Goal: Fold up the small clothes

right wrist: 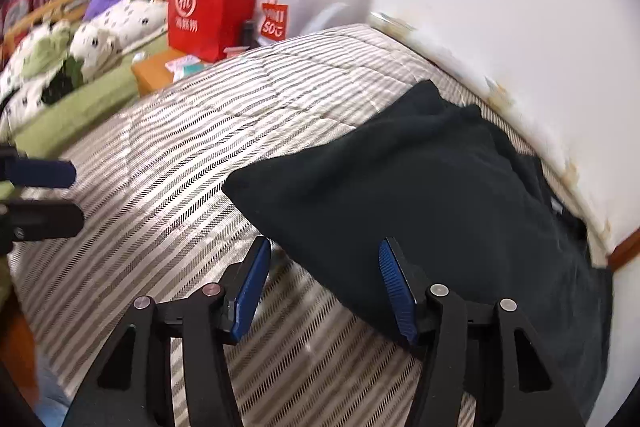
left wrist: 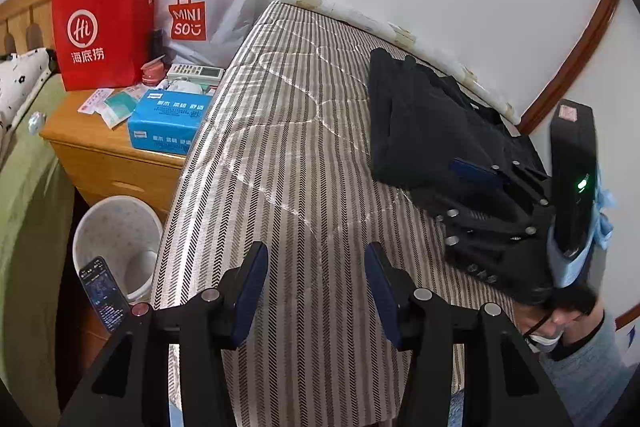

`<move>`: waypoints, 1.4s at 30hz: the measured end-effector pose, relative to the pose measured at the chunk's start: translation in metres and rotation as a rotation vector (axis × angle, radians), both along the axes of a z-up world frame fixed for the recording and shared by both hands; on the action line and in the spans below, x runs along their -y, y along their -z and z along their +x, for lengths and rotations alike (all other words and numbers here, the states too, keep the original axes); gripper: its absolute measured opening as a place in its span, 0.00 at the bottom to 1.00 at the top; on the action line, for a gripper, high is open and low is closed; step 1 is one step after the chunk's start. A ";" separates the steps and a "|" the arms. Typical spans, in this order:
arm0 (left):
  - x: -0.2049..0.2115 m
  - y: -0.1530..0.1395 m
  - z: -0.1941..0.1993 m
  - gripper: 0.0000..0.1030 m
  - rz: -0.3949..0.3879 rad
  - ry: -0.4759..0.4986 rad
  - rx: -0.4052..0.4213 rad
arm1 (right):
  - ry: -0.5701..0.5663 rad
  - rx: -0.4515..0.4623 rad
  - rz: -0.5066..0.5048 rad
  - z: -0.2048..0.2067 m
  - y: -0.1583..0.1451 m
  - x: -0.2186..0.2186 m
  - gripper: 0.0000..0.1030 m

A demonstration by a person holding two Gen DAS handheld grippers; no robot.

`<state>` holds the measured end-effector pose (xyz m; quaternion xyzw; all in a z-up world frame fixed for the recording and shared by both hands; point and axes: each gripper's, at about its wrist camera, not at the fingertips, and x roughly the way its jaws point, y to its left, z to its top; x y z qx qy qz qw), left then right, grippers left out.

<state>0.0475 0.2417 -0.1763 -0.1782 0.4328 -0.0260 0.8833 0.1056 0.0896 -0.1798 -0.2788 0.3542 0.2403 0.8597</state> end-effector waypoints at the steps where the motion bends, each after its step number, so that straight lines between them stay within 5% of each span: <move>1: 0.000 0.001 0.001 0.46 -0.001 0.001 0.000 | 0.002 0.011 -0.012 0.001 0.002 -0.001 0.55; 4: 0.000 0.004 0.006 0.46 -0.004 0.002 0.002 | 0.020 0.043 0.017 0.012 0.003 -0.002 0.53; 6: 0.000 0.005 0.009 0.46 -0.009 0.001 0.005 | 0.051 0.057 0.048 0.021 0.002 0.000 0.30; 8: 0.001 0.007 0.012 0.46 -0.021 -0.005 -0.001 | 0.066 0.044 0.094 0.031 -0.003 0.003 0.18; 11: 0.009 0.008 0.017 0.46 -0.025 0.024 -0.023 | 0.073 0.008 0.187 0.037 -0.020 0.017 0.14; 17: 0.042 -0.003 0.030 0.46 0.008 0.087 -0.003 | 0.211 0.104 0.441 0.034 -0.084 0.100 0.12; 25: 0.106 -0.019 0.060 0.46 -0.002 0.188 0.047 | 0.414 0.185 0.601 0.019 -0.109 0.243 0.11; 30: 0.162 -0.021 0.076 0.46 -0.005 0.278 0.084 | 0.560 0.148 0.648 0.014 -0.077 0.336 0.11; 34: 0.201 -0.016 0.087 0.47 -0.022 0.344 0.080 | 0.659 -0.001 0.705 0.022 -0.029 0.394 0.12; 36: 0.219 -0.012 0.091 0.47 -0.022 0.386 0.070 | 0.665 -0.052 0.740 0.021 -0.014 0.406 0.19; 42: 0.262 -0.012 0.093 0.57 0.015 0.480 0.094 | 0.654 0.010 0.741 0.006 -0.021 0.419 0.46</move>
